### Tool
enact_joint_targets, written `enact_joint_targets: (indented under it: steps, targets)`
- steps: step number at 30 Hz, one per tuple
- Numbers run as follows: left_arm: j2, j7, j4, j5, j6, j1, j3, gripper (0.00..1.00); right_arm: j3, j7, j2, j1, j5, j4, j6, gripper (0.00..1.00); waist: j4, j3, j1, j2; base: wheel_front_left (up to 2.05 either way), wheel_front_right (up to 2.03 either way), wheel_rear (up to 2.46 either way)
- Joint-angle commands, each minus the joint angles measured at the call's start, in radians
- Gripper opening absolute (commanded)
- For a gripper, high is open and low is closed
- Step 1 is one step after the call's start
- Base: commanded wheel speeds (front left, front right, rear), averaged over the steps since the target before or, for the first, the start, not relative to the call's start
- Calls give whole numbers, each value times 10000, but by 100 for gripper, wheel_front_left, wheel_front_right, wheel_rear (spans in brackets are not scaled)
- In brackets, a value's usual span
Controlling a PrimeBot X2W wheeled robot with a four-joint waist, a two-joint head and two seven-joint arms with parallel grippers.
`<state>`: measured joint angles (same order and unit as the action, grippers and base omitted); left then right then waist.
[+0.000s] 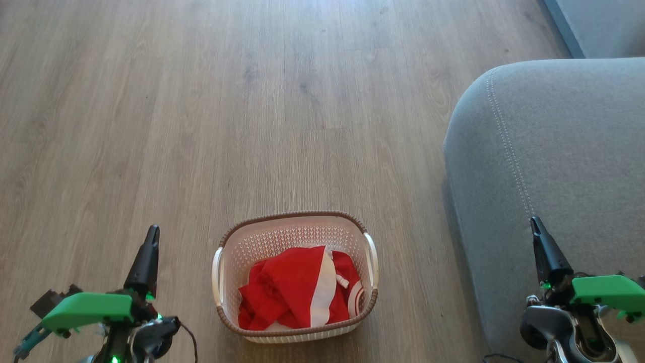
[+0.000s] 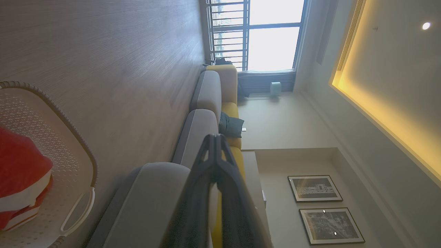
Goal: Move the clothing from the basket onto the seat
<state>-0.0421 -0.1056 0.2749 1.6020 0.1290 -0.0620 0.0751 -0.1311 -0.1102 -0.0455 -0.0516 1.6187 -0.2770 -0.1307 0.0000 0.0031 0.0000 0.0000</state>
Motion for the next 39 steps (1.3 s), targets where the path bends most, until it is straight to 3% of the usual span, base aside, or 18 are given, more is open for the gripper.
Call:
enact_joint_targets:
  steps: [1,32,33,34,35,36,37,39]
  targets:
    - [-81,-74,-300,70,17,-460,384,0,170,-33,-47,-563,-103,322,0,0,0,0,0,0,0,0,0]
    - [-81,-74,-300,70,17,-460,384,0,171,-32,-47,-563,-101,322,0,0,0,0,0,0,0,0,0]
    - [6,11,31,-1,0,5,-10,100,7,3,4,4,0,-33,0,100,0,0,0,0,0,0,0]
    - [8,21,130,-1,0,40,-34,100,19,5,11,29,1,-149,0,100,0,1,0,0,0,0,0]
    - [21,23,291,-1,0,119,-67,0,32,7,44,95,0,-316,-2,0,0,2,0,0,0,0,0]
    - [21,23,291,-1,0,119,-67,0,32,7,44,95,0,-316,-2,0,0,2,0,0,0,0,0]
    - [34,22,443,-1,0,245,-94,100,48,6,78,188,0,-489,-2,100,-1,3,0,0,0,0,0]
    - [52,52,581,1,-2,355,-100,100,64,37,106,277,-20,-627,-2,100,-2,12,0,0,0,0,0]
